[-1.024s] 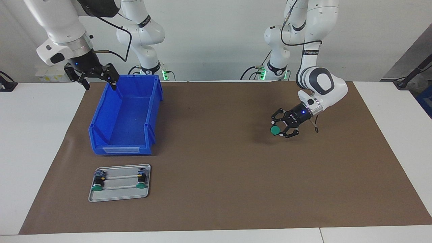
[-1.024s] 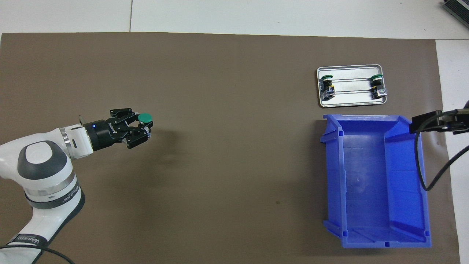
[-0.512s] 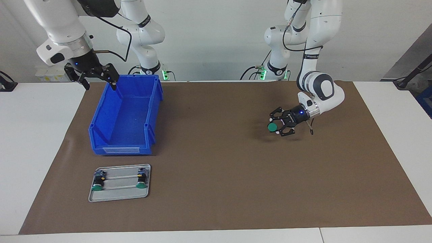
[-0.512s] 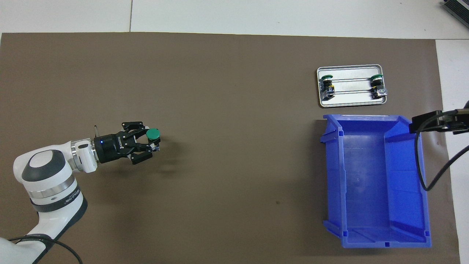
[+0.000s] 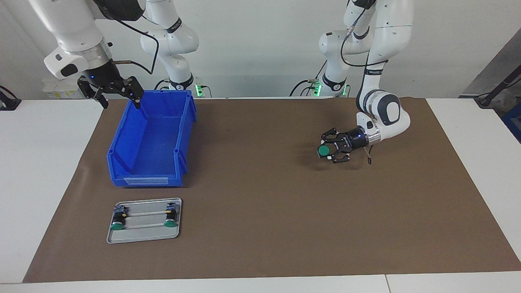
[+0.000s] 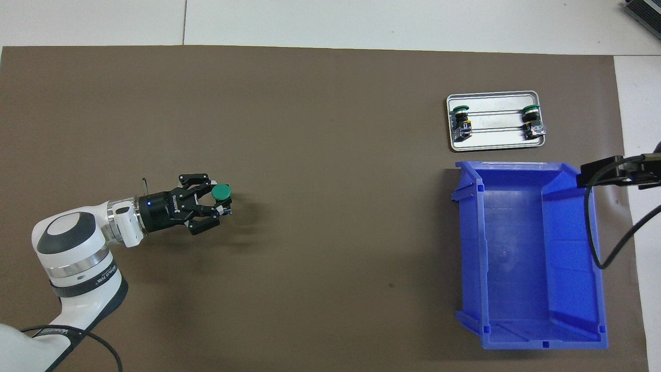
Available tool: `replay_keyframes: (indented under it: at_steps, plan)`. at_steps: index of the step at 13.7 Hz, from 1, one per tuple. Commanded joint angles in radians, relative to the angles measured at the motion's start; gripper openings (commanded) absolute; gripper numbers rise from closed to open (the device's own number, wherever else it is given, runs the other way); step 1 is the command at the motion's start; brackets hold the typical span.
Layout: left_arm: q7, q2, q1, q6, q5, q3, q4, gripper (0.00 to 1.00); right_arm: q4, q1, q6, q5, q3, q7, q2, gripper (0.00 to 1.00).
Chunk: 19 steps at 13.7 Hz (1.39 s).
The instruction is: Place and press button with both arms
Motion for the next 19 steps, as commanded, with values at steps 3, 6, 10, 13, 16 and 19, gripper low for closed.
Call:
replay_keyframes:
  at_steps: [3,6,10,13,16,19]
  plan:
    - [0.13,0.119,-0.021,-0.083,-0.149,-0.007,0.046,0.16,-0.024,-0.006,0.006,0.012,0.004,-0.004,-0.024,1.0]
    - [0.147,0.174,-0.089,-0.073,-0.226,-0.008,0.141,0.16,-0.024,-0.006,0.006,0.012,0.004,-0.004,-0.024,1.0]
    - [0.183,0.21,-0.248,-0.001,-0.312,-0.007,0.21,0.16,-0.024,-0.006,0.006,0.012,0.004,-0.004,-0.024,1.0]
    - [0.264,0.24,-0.271,0.003,-0.308,-0.007,0.222,0.16,-0.024,-0.006,0.006,0.012,0.004,-0.006,-0.024,1.0]
    - [0.339,0.289,-0.27,-0.051,-0.305,-0.007,0.227,0.14,-0.024,-0.006,0.006,0.012,0.004,-0.004,-0.024,1.0]
    - [0.364,0.292,-0.262,-0.076,-0.27,-0.007,0.226,0.14,-0.024,-0.006,0.006,0.012,0.004,-0.006,-0.024,1.0]
